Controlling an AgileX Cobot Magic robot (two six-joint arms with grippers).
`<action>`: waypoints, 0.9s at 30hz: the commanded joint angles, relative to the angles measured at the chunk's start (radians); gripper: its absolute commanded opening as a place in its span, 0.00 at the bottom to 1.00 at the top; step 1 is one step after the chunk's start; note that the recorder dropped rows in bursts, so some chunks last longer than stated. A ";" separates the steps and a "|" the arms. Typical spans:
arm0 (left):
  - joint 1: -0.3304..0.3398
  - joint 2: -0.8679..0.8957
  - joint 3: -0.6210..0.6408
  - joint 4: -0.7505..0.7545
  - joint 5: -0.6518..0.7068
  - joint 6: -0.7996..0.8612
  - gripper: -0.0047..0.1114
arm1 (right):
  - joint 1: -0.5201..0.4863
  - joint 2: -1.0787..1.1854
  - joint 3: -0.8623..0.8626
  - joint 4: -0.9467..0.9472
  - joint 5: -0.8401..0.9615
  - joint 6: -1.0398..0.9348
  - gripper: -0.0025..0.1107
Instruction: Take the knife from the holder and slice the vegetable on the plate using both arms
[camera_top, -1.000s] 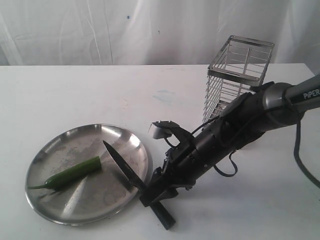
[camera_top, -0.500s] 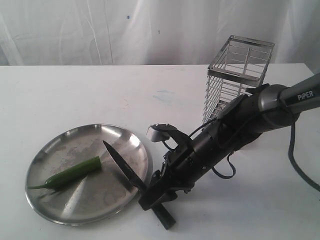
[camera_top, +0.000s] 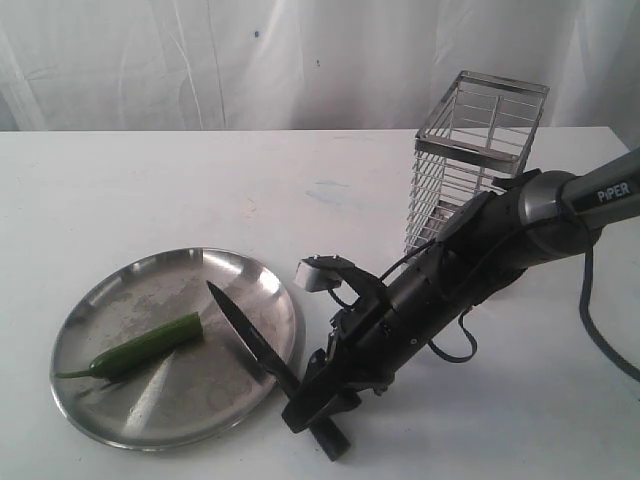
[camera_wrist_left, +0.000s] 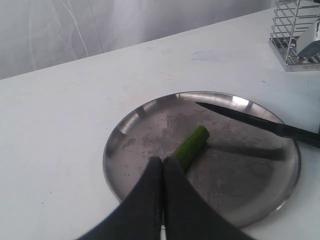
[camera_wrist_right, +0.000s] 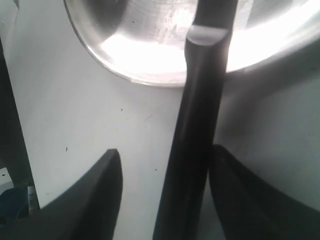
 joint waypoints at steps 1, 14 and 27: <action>-0.004 -0.005 0.004 -0.003 0.001 -0.005 0.04 | 0.002 0.003 0.013 -0.044 -0.009 0.013 0.46; -0.004 -0.005 0.004 -0.003 0.001 -0.005 0.04 | 0.010 0.003 0.013 -0.044 -0.040 0.045 0.35; -0.004 -0.005 0.004 -0.003 0.001 -0.005 0.04 | 0.010 -0.027 0.009 -0.044 -0.058 0.148 0.13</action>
